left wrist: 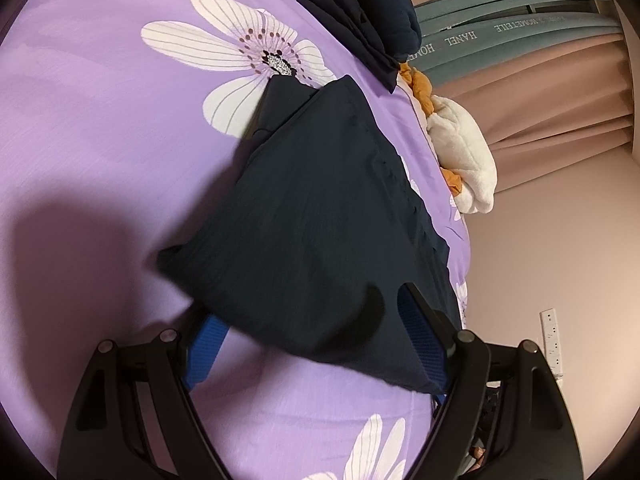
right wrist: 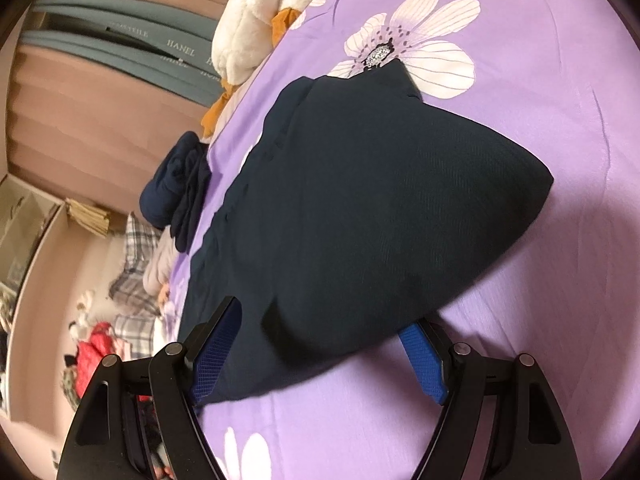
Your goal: Fold large clothes
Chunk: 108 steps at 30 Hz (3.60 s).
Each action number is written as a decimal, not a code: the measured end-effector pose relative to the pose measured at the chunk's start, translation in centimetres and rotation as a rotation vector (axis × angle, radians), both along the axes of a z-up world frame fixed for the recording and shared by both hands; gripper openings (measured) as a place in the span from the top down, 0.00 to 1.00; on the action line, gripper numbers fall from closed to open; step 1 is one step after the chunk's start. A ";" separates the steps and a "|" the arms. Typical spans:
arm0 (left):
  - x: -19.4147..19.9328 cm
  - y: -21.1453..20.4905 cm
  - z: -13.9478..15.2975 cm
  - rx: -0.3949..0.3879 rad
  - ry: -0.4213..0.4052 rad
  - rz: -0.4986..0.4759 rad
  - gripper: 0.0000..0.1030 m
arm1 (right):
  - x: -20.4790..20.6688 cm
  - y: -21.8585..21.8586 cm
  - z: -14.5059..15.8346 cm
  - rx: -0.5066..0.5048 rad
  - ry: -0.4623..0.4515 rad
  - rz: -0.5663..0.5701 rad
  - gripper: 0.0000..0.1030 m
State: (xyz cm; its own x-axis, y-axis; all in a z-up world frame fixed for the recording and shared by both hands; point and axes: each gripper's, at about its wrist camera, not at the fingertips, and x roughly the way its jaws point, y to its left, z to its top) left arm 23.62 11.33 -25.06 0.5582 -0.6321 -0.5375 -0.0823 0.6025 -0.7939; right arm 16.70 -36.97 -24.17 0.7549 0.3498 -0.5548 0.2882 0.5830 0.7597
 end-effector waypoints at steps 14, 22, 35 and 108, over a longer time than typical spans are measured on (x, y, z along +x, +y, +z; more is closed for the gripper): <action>2.4 -1.7 0.3 0.079 -0.011 0.001 0.12 | 2.4 0.1 0.0 0.046 -0.006 -0.148 0.15; 3.7 -1.7 0.3 0.078 0.001 0.006 0.16 | 3.3 0.3 0.2 -0.025 -0.002 -0.175 0.20; 1.4 -2.0 2.8 0.243 -0.045 0.046 0.85 | 2.5 0.9 1.7 -0.178 0.035 -0.179 0.75; -7.7 -13.4 4.3 0.849 -0.246 -0.217 0.21 | 0.4 16.3 3.7 -0.812 -0.008 0.384 0.40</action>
